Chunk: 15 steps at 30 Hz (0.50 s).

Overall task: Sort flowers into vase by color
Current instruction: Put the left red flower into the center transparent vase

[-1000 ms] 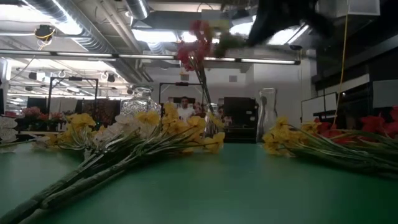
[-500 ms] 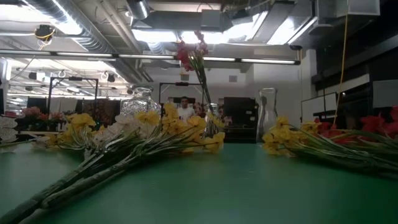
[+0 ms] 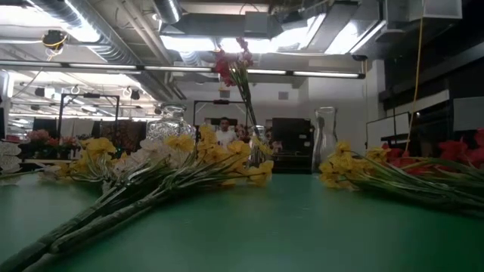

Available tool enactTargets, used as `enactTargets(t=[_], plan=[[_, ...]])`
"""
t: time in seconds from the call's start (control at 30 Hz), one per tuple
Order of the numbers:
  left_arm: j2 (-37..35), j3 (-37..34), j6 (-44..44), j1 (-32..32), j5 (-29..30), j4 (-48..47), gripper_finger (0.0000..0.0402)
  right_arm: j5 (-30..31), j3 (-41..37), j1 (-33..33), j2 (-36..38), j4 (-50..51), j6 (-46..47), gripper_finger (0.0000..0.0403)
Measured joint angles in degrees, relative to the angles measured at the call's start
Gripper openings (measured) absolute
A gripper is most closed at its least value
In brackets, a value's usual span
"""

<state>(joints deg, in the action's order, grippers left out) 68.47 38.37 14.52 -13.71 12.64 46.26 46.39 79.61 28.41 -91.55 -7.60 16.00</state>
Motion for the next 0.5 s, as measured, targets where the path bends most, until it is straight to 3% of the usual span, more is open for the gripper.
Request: enactTargets(t=[0.07,0.17,0.37,0.5], plan=[[0.0,0.0,1.9,0.0,4.7,0.2,0.0064,0.0,0.0,0.0,0.0,0.0,-0.3,0.0015],[0.0,0.0,5.8,-0.3,7.1,0.2,0.0064,-0.5,0.0,0.0,0.0,0.0,-1.3,0.0015],[0.0,0.0,9.2,-1.0,7.4,-0.3,0.0064,-1.3,0.0,0.0,0.0,-0.2,-2.2,0.0016],[0.0,0.0,7.5,-1.0,6.7,-0.7,0.0064,-6.8,0.0,-0.8,0.0,-2.5,-3.0,0.0016]])
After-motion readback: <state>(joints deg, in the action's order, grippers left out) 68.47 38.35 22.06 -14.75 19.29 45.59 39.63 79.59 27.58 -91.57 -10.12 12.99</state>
